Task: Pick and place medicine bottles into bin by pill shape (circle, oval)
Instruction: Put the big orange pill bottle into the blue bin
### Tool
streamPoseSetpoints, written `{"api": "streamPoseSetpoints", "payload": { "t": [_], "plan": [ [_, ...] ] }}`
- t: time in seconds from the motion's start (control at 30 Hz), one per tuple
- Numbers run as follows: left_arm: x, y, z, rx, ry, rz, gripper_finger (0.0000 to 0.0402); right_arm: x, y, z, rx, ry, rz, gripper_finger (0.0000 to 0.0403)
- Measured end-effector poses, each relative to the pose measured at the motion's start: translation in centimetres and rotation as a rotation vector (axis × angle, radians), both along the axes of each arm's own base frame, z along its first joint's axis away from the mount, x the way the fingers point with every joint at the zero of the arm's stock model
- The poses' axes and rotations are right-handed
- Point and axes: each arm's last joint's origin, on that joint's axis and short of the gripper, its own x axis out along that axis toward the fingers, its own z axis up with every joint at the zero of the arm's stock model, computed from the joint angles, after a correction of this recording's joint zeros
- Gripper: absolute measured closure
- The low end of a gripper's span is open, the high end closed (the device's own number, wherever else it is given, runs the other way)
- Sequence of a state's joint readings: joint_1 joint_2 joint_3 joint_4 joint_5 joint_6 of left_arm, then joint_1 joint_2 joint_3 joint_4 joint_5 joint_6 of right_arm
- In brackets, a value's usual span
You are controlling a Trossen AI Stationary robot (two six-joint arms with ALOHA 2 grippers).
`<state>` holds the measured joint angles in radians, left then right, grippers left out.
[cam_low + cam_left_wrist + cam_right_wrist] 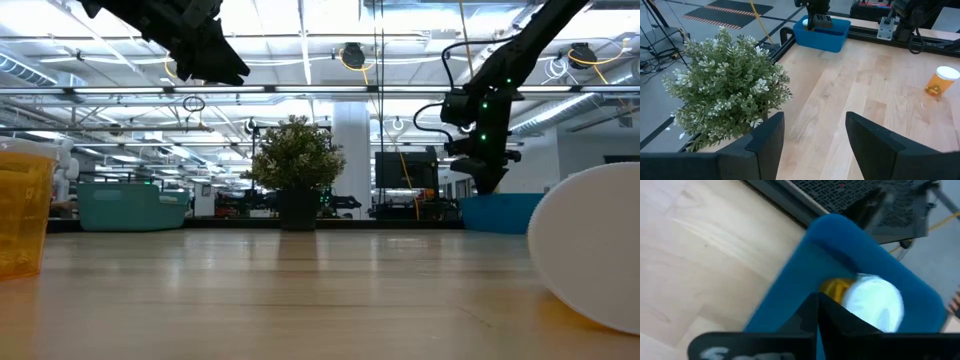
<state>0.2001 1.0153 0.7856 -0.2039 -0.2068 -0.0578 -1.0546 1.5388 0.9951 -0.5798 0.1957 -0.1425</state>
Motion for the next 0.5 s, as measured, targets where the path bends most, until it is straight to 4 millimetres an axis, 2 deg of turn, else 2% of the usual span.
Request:
{"api": "streamPoseSetpoints", "payload": {
  "t": [0.13,0.5],
  "plan": [
    [0.00,0.00,0.00,0.001,0.000,0.000,0.0186,-0.27,-0.14,0.09,-0.047,0.077,-0.036,0.0402],
    [0.00,0.00,0.00,0.001,0.000,0.000,0.0186,-0.86,-0.41,0.08,-0.040,0.073,-0.056,0.0402]
  ]
}}
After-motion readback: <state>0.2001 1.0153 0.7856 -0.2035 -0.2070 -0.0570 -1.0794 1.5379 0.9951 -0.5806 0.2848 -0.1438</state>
